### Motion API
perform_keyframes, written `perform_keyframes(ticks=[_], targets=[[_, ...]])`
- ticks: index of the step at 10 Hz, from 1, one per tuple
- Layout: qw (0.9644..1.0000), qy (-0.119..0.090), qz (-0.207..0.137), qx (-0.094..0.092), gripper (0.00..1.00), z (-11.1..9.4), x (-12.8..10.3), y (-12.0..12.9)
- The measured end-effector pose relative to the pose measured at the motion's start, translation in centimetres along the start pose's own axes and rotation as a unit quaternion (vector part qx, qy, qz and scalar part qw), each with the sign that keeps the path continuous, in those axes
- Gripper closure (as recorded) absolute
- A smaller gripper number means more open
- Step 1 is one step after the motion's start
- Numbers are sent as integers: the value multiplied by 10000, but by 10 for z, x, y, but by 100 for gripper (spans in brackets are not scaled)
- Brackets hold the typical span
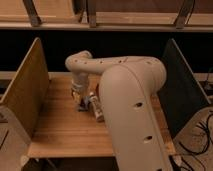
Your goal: Place the pepper on the white sponge
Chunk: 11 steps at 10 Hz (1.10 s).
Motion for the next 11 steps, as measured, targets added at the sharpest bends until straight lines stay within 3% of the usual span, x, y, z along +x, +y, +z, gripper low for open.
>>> perform_keyframes(ticks=[4, 8, 11], targets=[[9991, 89, 391, -167, 100, 26, 12, -7], [9988, 131, 455, 108, 100, 21, 7, -42], [9985, 194, 497, 145, 94, 24, 5, -61]])
